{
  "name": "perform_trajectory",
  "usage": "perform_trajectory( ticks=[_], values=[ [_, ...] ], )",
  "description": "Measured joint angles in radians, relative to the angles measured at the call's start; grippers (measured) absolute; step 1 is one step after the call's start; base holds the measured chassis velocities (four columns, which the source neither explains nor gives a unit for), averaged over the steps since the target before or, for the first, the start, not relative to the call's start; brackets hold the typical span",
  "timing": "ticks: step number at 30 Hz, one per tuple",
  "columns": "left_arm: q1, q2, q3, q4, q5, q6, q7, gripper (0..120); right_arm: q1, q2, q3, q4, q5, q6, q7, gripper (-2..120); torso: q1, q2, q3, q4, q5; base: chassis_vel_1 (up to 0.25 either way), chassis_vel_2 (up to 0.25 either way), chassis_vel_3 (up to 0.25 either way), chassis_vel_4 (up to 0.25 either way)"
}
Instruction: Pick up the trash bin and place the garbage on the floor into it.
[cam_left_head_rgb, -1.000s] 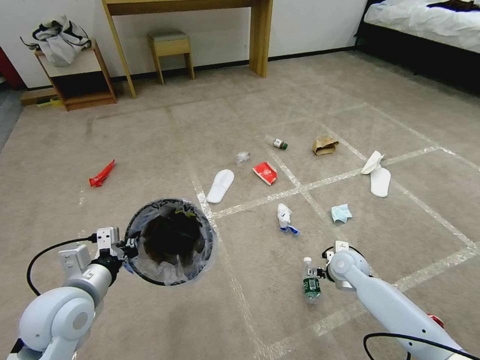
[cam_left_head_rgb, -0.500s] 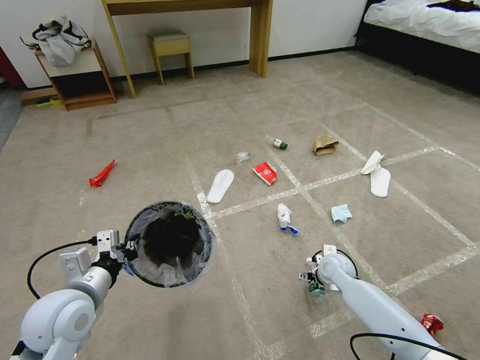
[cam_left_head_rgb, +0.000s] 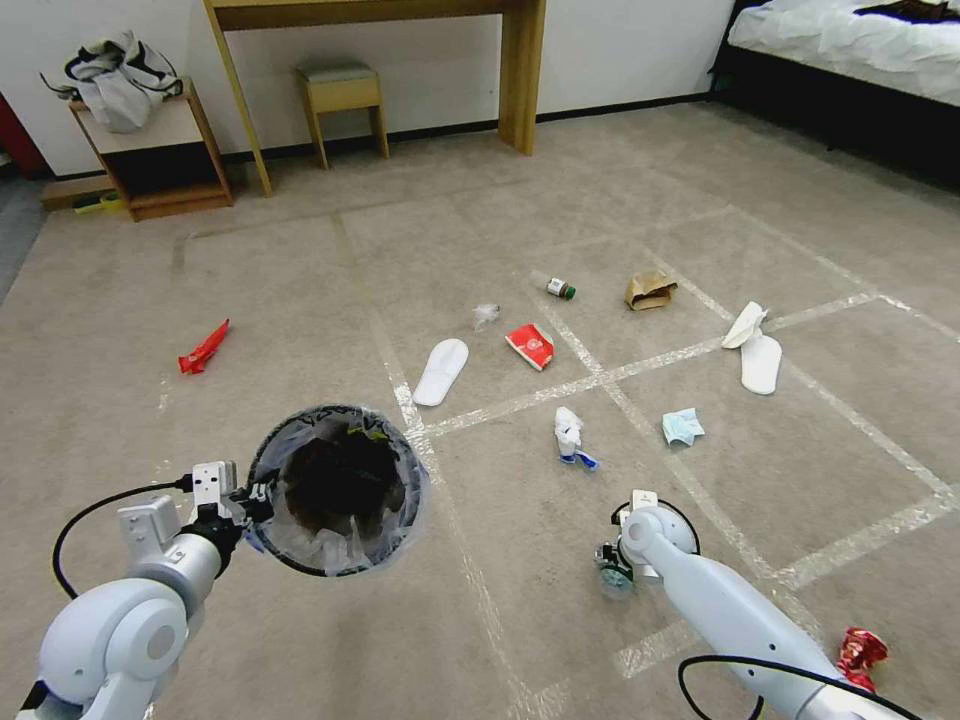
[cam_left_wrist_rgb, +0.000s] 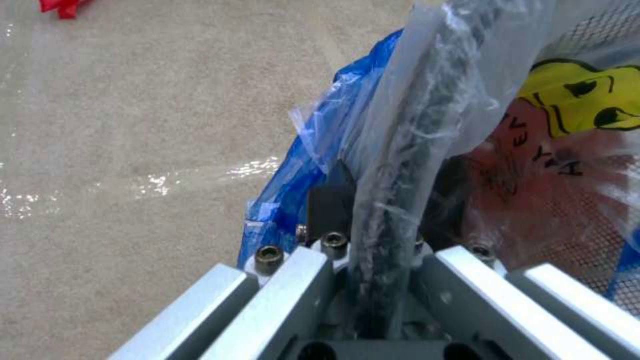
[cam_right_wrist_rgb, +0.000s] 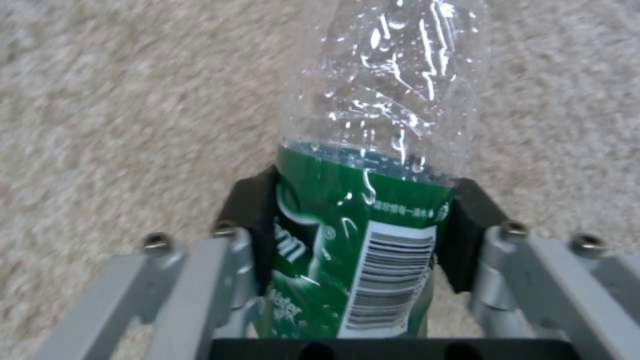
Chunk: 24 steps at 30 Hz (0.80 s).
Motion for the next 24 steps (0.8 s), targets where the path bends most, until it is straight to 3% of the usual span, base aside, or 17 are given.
perform_trajectory(
  ticks=[7,11,19,24],
  values=[
    [-0.005,0.001,0.004,0.005,0.000,0.000,0.005,0,-0.008,-0.009,0.017,0.003,-0.002,0.001,-0.006,28,0.000,0.000,0.000,0.0001,0.0003,0.000,0.000,0.000,0.000],
    [-0.010,0.012,0.011,0.005,-0.008,0.001,0.008,0,-0.025,-0.050,0.034,0.073,0.029,0.000,0.013,21,0.000,0.000,0.000,-0.0007,0.0006,0.000,0.000,0.000,0.000],
    [-0.020,0.055,0.026,0.007,-0.027,0.006,0.009,0,-0.070,-0.119,0.091,0.226,0.047,0.000,0.026,21,0.000,0.000,0.000,-0.0001,0.0003,0.000,0.000,0.000,0.000],
    [-0.024,0.078,0.034,0.006,-0.082,0.006,-0.013,0,-0.125,-0.177,0.156,0.354,0.039,0.012,0.022,21,0.000,0.000,0.000,0.0000,0.0004,0.000,0.000,0.000,0.000]
  ],
)
